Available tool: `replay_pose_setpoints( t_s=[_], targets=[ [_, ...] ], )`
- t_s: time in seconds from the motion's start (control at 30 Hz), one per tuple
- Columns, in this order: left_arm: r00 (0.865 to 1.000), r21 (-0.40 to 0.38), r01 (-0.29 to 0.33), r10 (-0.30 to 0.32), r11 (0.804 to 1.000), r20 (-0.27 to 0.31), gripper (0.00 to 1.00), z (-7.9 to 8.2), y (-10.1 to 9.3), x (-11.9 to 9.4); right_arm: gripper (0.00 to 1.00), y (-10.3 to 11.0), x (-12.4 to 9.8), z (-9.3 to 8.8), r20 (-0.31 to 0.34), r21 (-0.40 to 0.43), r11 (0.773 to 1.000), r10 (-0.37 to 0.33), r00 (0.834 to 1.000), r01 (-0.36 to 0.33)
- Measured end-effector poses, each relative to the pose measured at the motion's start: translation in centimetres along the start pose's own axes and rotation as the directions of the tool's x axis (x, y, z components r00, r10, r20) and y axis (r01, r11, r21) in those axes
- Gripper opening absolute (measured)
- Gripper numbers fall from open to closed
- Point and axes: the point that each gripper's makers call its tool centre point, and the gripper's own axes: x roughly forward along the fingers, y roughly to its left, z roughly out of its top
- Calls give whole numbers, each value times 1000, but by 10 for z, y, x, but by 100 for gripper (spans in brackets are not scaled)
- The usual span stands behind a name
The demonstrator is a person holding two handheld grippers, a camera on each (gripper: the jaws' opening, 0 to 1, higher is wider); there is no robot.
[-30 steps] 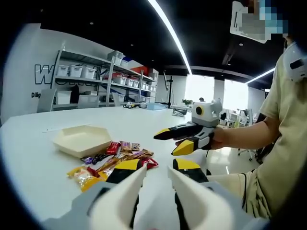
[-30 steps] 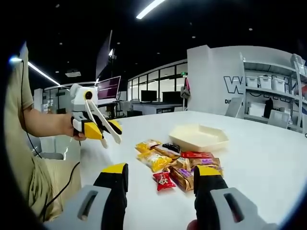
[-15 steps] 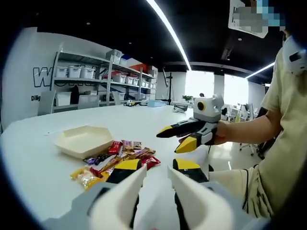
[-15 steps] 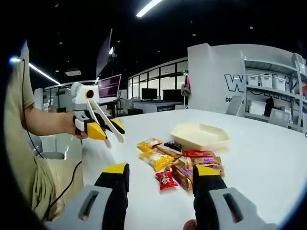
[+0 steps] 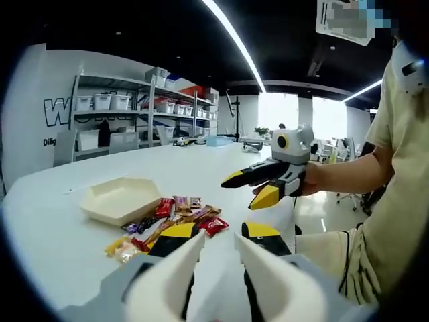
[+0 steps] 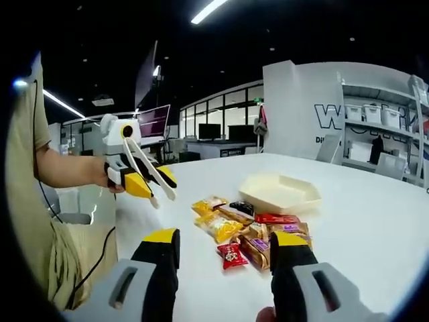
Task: Place the target food into the container with the food tongs after gripping and lifting it, then release it inside without dropping or visibly crushing the food.
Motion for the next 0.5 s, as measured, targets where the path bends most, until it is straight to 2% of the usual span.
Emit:
replay_pose_setpoints(
  t_s=[0.5],
  targets=[
    [1000, 21, 15, -14, 1000, -24, 25, 1, 9, 4, 53, -2, 0, 2, -3, -11, 1000, 11, 1000, -12]
  ],
)
